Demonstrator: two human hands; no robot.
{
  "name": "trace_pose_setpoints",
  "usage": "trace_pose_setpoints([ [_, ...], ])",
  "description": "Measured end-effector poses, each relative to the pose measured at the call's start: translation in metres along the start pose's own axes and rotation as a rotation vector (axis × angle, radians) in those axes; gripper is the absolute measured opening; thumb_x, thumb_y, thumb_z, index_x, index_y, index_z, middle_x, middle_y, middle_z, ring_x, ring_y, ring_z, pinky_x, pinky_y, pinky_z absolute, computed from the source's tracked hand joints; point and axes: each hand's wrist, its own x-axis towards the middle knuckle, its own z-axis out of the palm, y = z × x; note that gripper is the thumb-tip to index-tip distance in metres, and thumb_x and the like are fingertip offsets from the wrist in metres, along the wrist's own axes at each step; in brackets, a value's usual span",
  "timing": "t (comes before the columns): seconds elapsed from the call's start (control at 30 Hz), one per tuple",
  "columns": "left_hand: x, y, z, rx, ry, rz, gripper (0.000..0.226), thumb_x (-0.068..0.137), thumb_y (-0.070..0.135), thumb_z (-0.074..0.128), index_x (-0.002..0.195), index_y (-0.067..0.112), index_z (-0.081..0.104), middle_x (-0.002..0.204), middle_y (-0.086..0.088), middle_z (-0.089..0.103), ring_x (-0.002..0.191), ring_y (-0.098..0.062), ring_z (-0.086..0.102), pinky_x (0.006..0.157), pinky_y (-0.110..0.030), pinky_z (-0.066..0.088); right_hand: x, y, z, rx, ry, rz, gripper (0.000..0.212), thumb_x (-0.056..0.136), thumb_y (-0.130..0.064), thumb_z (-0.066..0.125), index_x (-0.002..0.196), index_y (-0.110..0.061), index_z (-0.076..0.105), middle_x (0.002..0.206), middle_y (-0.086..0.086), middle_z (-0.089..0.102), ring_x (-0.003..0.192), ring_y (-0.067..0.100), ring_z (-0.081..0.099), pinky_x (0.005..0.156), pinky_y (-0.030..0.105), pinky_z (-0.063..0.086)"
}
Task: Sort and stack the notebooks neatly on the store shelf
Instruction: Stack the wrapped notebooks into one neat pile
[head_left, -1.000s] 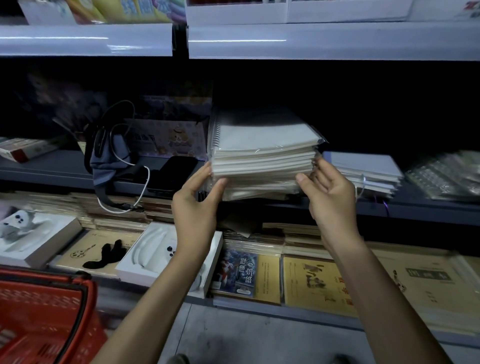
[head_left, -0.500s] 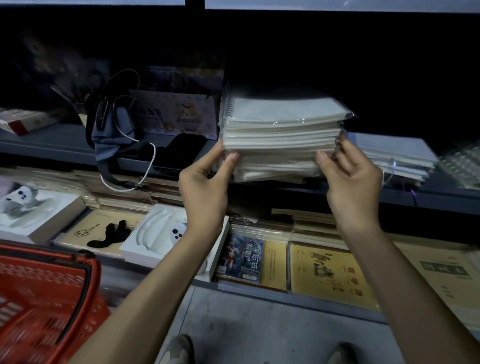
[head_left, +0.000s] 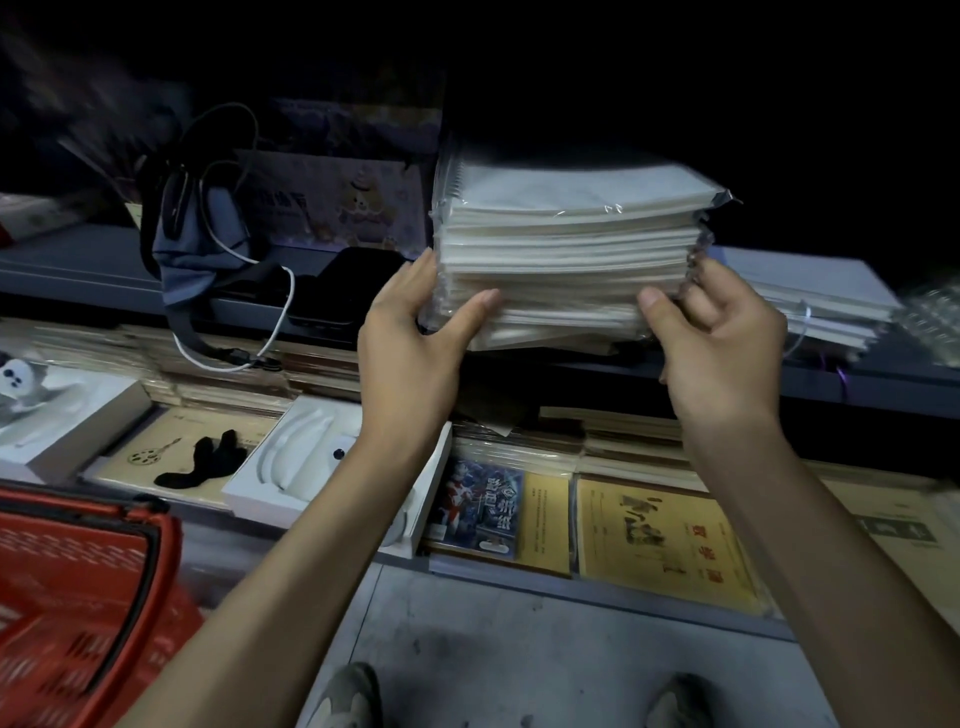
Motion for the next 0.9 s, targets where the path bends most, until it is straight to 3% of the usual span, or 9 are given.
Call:
trace_pose_setpoints([
  [0.07,0.002,0.006,-0.001,0.008,0.002,0.049,0.023,0.092,0.045,0.077,0.094,0.023,0.074,0.093,0.009,0.069,0.105,-0.023,0.067,0.098,-0.047,0.056,-0.001,-0.004,0.001,-0.004,0.013,-0.004,0.054,0.096,-0.016,0.072,0.147,-0.016,0.055,0.125,-0.015,0.069,0.120,-0.003,0.063,0.106,0.025,0.050],
  [0.17,0.010,0.010,-0.005,0.014,-0.017,0.093,0.049,0.089,0.054,0.077,0.088,0.005,0.073,0.089,-0.007,0.071,0.092,-0.022,0.069,0.086,-0.043,0.057,-0.002,-0.008,0.002,-0.009,0.030,-0.004,0.061,0.094,-0.020,0.075,0.150,-0.016,0.050,0.143,-0.003,0.062,0.129,0.004,0.058,0.107,0.023,0.048],
  [0.33,0.014,0.020,-0.008,-0.030,-0.054,0.048,0.049,0.091,0.033,0.082,0.061,0.020,0.046,0.055,0.008,0.047,0.057,-0.004,0.042,0.062,-0.026,0.037,0.000,-0.014,0.003,0.045,0.080,0.021,0.062,0.091,-0.020,0.079,0.148,-0.016,0.054,0.141,0.001,0.063,0.125,0.010,0.063,0.098,0.032,0.052],
  [0.4,0.018,0.021,-0.009,-0.090,-0.059,0.064,0.035,0.091,0.030,0.083,0.080,-0.001,0.070,0.086,-0.004,0.075,0.076,-0.003,0.070,0.078,-0.023,0.057,0.000,-0.019,0.003,0.077,0.099,0.006,0.062,0.090,-0.018,0.079,0.146,-0.015,0.055,0.139,-0.001,0.064,0.121,-0.001,0.061,0.098,0.017,0.051],
  [0.43,0.019,0.025,-0.010,-0.099,-0.065,0.075,0.047,0.091,0.027,0.082,0.091,-0.013,0.058,0.098,-0.007,0.071,0.086,0.000,0.072,0.084,-0.024,0.058,-0.001,-0.021,0.003,0.090,0.111,-0.009,0.060,0.090,-0.016,0.079,0.145,-0.013,0.056,0.137,-0.002,0.065,0.119,-0.005,0.061,0.097,0.012,0.050],
  [0.53,0.031,0.026,-0.011,-0.097,-0.132,0.021,0.024,0.093,0.020,0.080,0.074,0.008,0.072,0.062,0.022,0.068,0.070,0.013,0.063,0.075,-0.009,0.047,-0.004,-0.022,0.004,0.128,0.150,-0.041,0.055,0.091,-0.009,0.077,0.142,-0.007,0.057,0.124,-0.007,0.068,0.114,-0.007,0.064,0.095,0.012,0.050],
  [0.6,0.035,0.026,-0.010,-0.102,-0.171,-0.007,0.014,0.093,0.022,0.080,0.080,0.022,0.075,0.071,0.023,0.072,0.079,0.010,0.066,0.081,-0.013,0.048,-0.006,-0.020,0.005,0.137,0.159,-0.048,0.055,0.091,-0.007,0.076,0.142,-0.005,0.057,0.125,-0.006,0.068,0.115,-0.007,0.063,0.095,0.011,0.050],
  [0.8,0.040,0.012,-0.005,-0.116,-0.162,-0.033,0.020,0.090,0.026,0.082,0.096,0.007,0.078,0.094,-0.001,0.081,0.091,-0.005,0.072,0.083,-0.021,0.054,-0.013,-0.009,0.006,0.141,0.149,-0.023,0.059,0.089,-0.006,0.078,0.143,-0.005,0.057,0.133,0.005,0.068,0.123,0.007,0.064,0.102,0.022,0.052],
  [0.9,0.037,0.011,-0.006,-0.093,-0.161,-0.048,0.017,0.092,0.021,0.080,0.082,0.010,0.072,0.073,0.015,0.071,0.075,0.006,0.063,0.073,-0.014,0.047,-0.012,-0.004,0.004,0.146,0.133,-0.035,0.059,0.089,-0.007,0.078,0.144,-0.005,0.056,0.132,0.004,0.069,0.122,0.007,0.065,0.101,0.024,0.053],
])
